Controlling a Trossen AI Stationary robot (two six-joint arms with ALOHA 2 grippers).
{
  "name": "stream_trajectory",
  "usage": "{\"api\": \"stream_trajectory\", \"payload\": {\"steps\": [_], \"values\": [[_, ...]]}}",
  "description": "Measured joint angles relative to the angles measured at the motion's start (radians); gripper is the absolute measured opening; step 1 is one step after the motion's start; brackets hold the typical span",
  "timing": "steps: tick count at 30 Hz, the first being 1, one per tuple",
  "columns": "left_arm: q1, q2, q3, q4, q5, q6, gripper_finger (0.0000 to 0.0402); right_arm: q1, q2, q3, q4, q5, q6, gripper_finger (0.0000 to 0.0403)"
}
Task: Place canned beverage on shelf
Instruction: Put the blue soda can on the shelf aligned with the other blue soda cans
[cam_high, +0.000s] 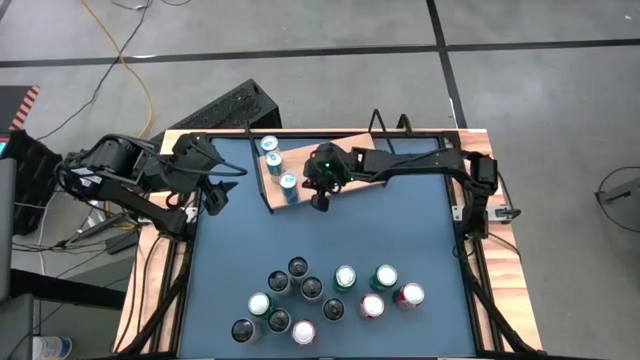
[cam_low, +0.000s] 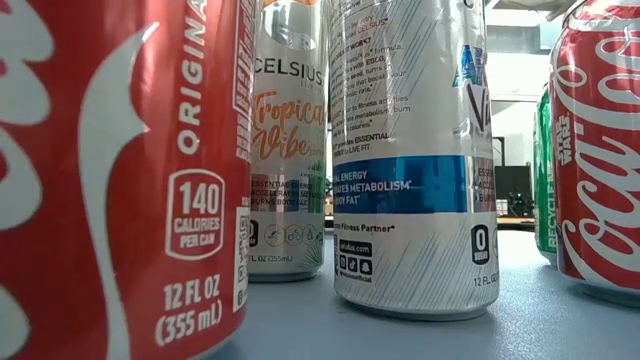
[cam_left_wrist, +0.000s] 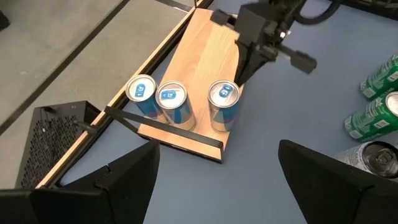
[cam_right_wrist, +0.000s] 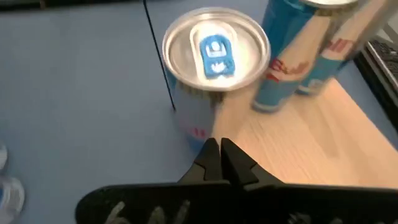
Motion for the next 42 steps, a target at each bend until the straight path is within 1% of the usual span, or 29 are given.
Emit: {"api": "stream_trajectory", "payload": {"steps": [2,4,6,9,12,15,17,30,38,42], "values": [[0.0,0.0,0.0,0.0,-0.009,0.0,0.0316,-0.002,0.008,-0.018,0.01,-0.006,0.031,0.0],[0.0,0.0,0.0,-0.001,-0.016,0.0,0.0316,-0.006,0.013,-0.021,0.002,-0.015,0.031,0.0],[0.009,-0.001,0.0,-0.004,-0.021,0.0,0.0316,-0.004,0.032,-0.014,0.041,-0.017,0.027,0.0],[0.024,-0.001,0.0,-0.007,-0.015,0.0,0.0316,-0.005,0.04,-0.019,0.027,-0.04,0.029,0.0],[0.038,-0.001,0.0,-0.007,-0.011,0.007,0.0316,0.0,0.059,-0.014,0.077,-0.043,0.032,0.0],[0.047,-0.001,0.0,-0.007,-0.01,0.011,0.0316,-0.005,0.066,-0.018,0.064,-0.05,0.033,0.0],[0.052,-0.001,0.0,-0.008,-0.01,0.012,0.0316,-0.008,0.076,-0.017,0.089,-0.05,0.031,0.0],[0.052,-0.001,0.0,-0.012,-0.012,0.015,0.0316,-0.037,0.091,-0.015,0.189,-0.066,0.035,0.0],[0.052,-0.001,0.0,-0.012,-0.016,0.023,0.0316,-0.048,0.091,0.009,0.171,-0.066,0.035,0.0],[0.052,-0.001,0.0,-0.013,-0.018,0.024,0.0316,-0.031,0.078,0.031,0.088,-0.056,0.037,0.0]]}}
